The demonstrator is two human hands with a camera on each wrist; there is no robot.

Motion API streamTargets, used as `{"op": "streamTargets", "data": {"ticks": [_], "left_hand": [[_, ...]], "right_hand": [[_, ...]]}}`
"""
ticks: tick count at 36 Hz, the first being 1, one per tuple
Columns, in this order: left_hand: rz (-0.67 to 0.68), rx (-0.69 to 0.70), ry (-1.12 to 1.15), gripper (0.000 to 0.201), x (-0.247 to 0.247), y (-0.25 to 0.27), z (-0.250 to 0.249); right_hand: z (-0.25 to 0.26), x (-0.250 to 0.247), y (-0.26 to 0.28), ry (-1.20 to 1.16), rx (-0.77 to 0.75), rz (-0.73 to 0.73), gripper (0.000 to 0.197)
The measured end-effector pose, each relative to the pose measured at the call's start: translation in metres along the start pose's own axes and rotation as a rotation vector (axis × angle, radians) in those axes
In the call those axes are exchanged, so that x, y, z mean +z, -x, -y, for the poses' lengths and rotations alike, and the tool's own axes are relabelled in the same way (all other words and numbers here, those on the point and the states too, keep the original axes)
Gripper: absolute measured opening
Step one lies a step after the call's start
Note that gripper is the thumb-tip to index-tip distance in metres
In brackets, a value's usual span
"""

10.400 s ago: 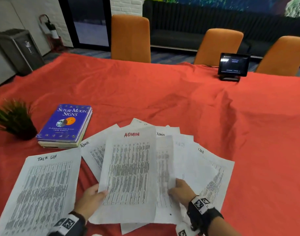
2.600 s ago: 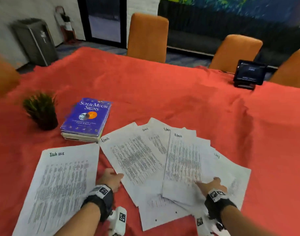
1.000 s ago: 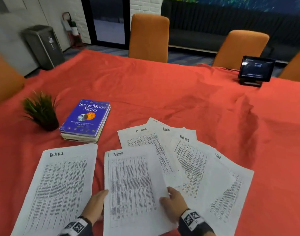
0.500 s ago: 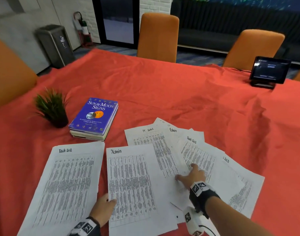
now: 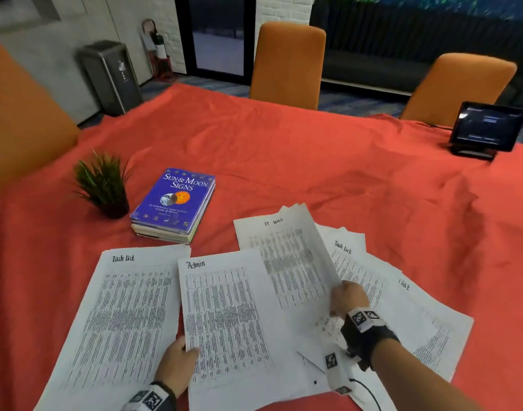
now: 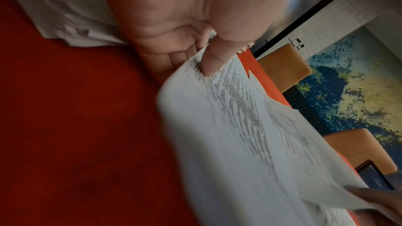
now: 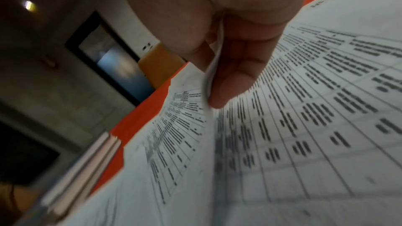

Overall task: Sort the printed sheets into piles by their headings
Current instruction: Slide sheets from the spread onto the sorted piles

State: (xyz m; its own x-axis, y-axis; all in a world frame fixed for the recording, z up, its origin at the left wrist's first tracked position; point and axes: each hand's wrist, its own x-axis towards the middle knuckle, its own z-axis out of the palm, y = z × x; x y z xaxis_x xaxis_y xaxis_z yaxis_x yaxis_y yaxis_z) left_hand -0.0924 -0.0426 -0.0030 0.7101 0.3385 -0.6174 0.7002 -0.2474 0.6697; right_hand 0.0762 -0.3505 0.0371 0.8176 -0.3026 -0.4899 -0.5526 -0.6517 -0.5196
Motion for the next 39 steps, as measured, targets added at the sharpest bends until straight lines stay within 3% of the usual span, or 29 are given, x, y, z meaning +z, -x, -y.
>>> {"op": "streamTargets", "data": {"ticks": [3,9,16,21,29,34,39], "left_hand": [[-0.015,-0.004,0.012,0.040,0.002,-0.002,0.000],[-0.041,-0.011,0.050,0.035,0.003,-0.003,-0.004],[-0.040,-0.007,0.085,0.036,0.004,-0.001,-0.008],[-0.066,0.005,0.063,0.044,0.005,0.000,-0.007],[-0.188,0.015,0.155,0.055,0.007,0.001,-0.021],[-0.187,0.054,0.130,0.046,0.009,-0.001,-0.017],[-0.228,0.040,0.035,0.052,0.008,-0.001,-0.013]], "right_hand": [[-0.001,-0.020,-0.003,-0.198,-0.080,-0.043,0.027],[-0.012,-0.053,-0.012,-0.297,-0.291,-0.207,0.026],[-0.008,-0.064,0.020,-0.626,-0.432,-0.087,0.022],[-0.025,-0.044,0.048,-0.670,-0.391,0.116,0.027],[-0.068,0.033,0.085,-0.391,-0.258,0.382,0.055],[-0.068,0.053,0.095,-0.328,-0.198,0.447,0.037],[-0.064,0.047,0.088,-0.309,-0.125,0.418,0.035]]}}
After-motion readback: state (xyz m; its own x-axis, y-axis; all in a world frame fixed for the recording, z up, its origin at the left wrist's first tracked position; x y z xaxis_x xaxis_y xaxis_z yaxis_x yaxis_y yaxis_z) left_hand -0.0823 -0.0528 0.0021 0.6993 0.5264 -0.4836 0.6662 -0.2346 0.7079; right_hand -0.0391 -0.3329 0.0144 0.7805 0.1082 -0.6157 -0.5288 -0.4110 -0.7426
